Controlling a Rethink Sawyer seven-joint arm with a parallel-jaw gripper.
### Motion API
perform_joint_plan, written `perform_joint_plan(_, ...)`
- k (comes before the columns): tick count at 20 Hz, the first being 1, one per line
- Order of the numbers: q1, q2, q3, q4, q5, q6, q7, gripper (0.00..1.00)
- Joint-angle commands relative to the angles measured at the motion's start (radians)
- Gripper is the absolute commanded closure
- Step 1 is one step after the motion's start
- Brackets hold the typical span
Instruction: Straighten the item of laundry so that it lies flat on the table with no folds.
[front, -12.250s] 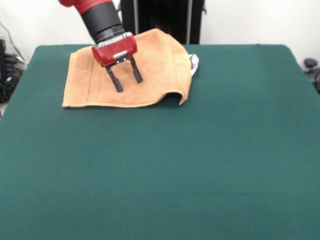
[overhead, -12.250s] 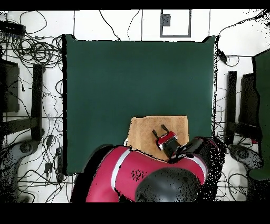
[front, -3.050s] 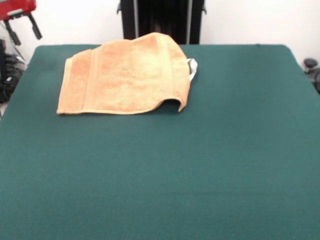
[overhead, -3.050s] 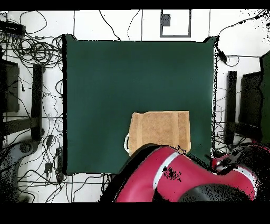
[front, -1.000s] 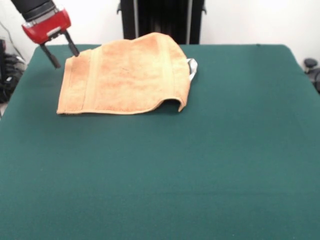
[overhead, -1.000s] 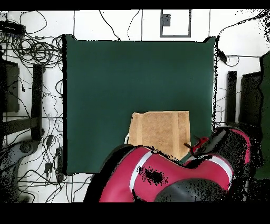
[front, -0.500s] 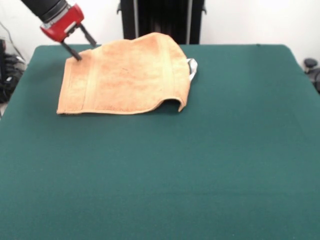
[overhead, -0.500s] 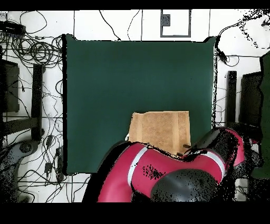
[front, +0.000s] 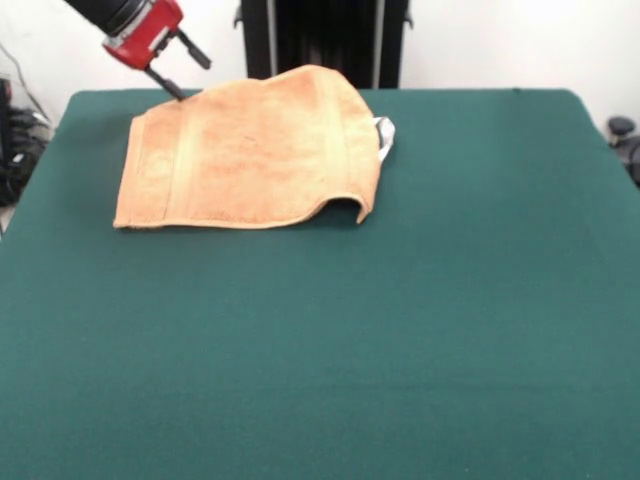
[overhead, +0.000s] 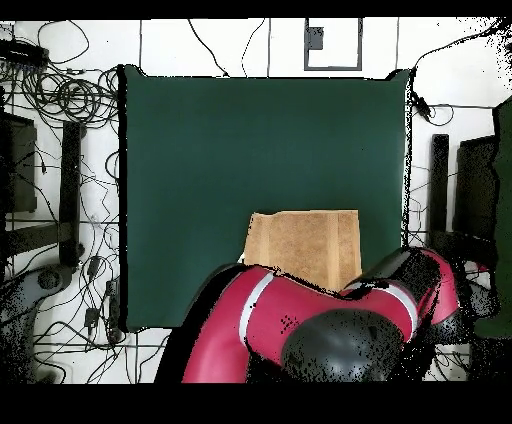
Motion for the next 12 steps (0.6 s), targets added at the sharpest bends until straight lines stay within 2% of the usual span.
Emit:
perform_joint_plan(1, 0.064, 0.087, 0.036, 0.04, 0.01, 0.047, 0.372, 0.0)
perform_joint_plan(3, 0.055, 0.107, 0.013, 0.01, 0.016, 0.089, 0.358, 0.0)
perform_joint_plan(12, -0.017, 0.189, -0.023, -0.119, 0.01, 0.135, 0.283, 0.0)
